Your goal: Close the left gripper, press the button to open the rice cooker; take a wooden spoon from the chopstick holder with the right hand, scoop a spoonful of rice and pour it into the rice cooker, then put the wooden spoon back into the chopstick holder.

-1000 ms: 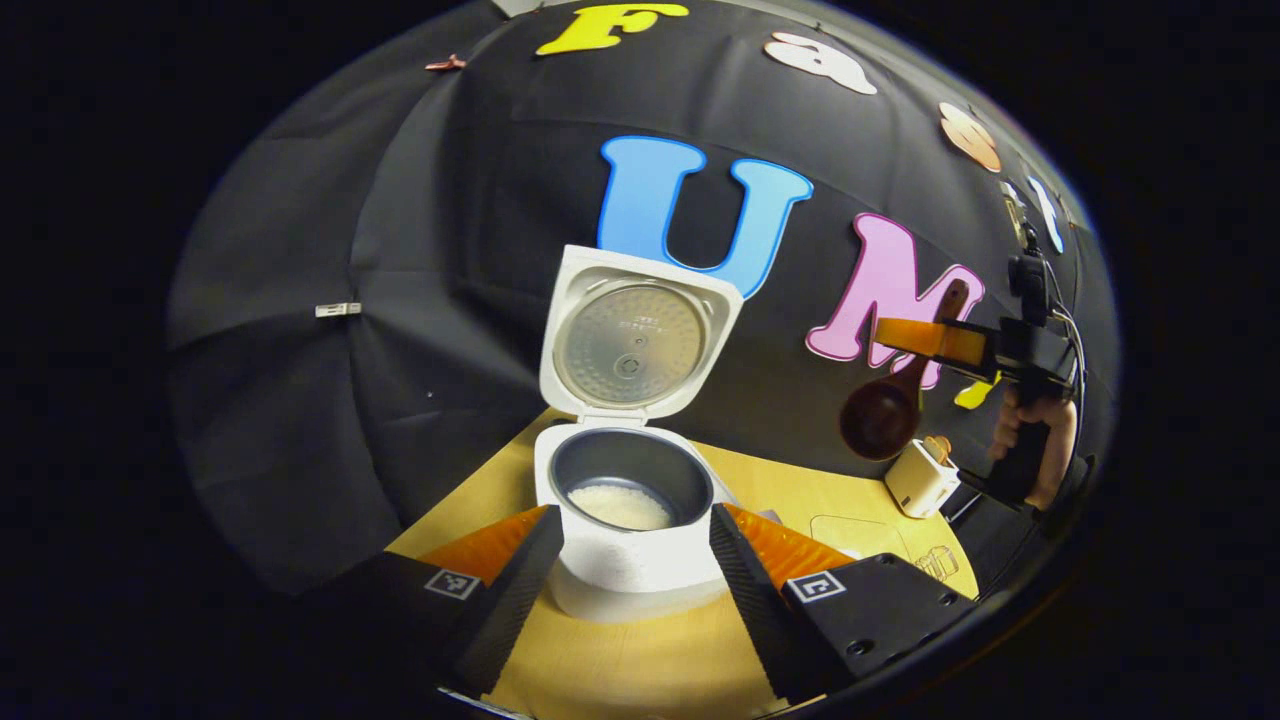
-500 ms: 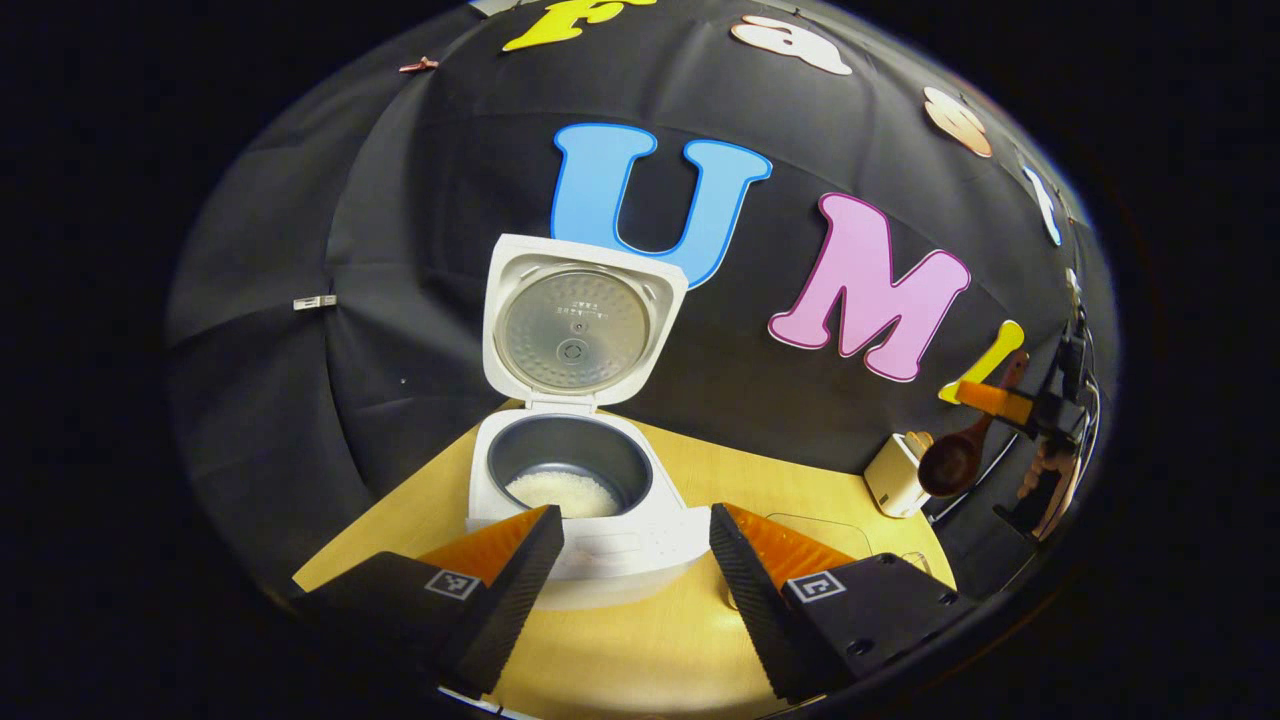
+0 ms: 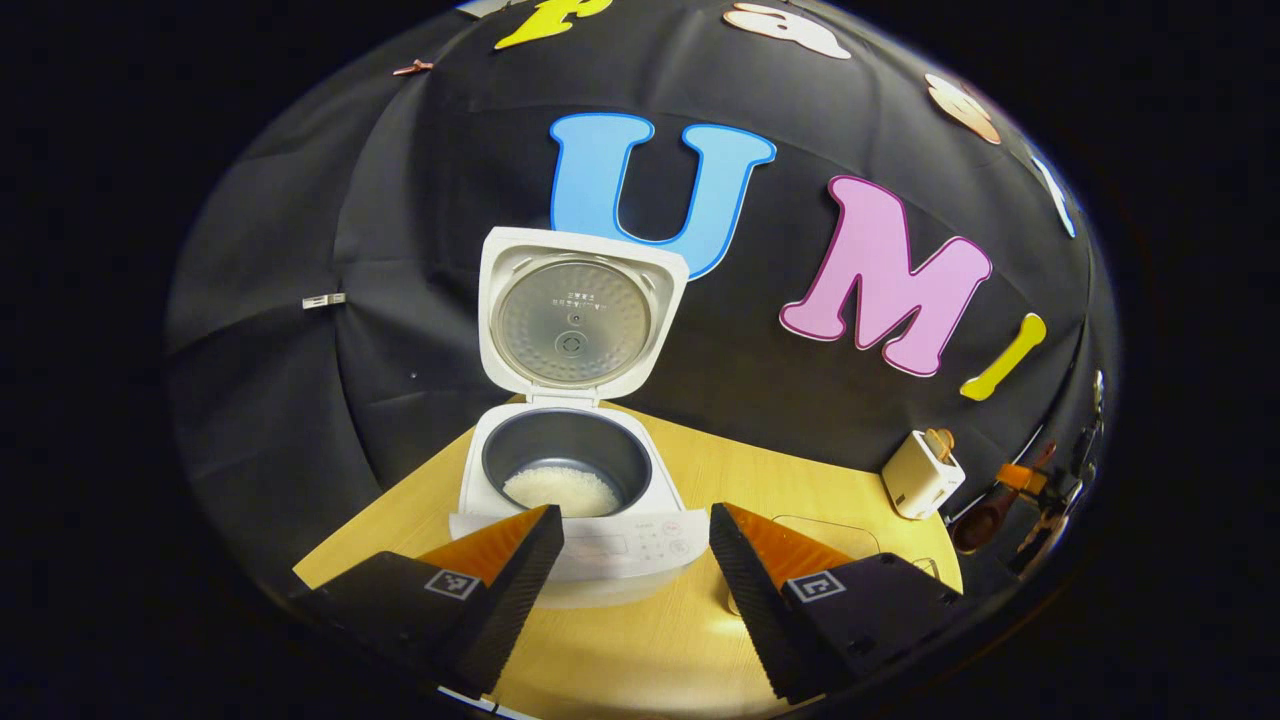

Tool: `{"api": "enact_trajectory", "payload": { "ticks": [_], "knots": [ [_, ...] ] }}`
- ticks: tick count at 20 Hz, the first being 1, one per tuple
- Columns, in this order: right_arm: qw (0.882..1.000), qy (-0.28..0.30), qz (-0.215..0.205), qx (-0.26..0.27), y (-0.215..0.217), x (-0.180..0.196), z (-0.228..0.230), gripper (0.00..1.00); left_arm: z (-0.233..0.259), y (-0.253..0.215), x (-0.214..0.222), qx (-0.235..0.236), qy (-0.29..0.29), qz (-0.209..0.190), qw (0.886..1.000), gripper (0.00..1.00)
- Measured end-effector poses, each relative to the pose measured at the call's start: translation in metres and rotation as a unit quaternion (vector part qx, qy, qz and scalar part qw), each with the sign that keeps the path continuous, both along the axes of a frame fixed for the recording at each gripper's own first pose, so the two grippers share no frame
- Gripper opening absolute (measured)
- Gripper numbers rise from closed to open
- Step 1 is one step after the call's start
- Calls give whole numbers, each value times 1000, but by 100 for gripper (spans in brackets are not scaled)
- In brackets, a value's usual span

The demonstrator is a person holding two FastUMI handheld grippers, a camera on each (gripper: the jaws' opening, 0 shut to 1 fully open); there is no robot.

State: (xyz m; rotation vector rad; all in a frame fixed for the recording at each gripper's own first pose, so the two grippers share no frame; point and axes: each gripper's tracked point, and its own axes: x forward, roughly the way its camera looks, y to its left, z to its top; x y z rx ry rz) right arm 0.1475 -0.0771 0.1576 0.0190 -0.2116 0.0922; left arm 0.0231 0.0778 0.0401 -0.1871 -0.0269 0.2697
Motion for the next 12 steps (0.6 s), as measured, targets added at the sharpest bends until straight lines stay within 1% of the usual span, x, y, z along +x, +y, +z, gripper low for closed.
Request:
{"api": "enact_trajectory", "payload": {
  "ticks": [3,6,10,12],
  "knots": [
    [1000,25,-14,10,-20,14,-34,19,6,0,1,12,-1,11,1000,95],
    [999,40,-27,11,-31,24,-56,19,11,-1,-4,21,-2,20,1000,95],
    [997,61,-39,18,-45,41,-81,19,9,1,-12,20,1,29,999,95],
    [997,56,-44,26,-50,47,-79,19,8,3,-14,18,2,33,999,95]
  ]
}}
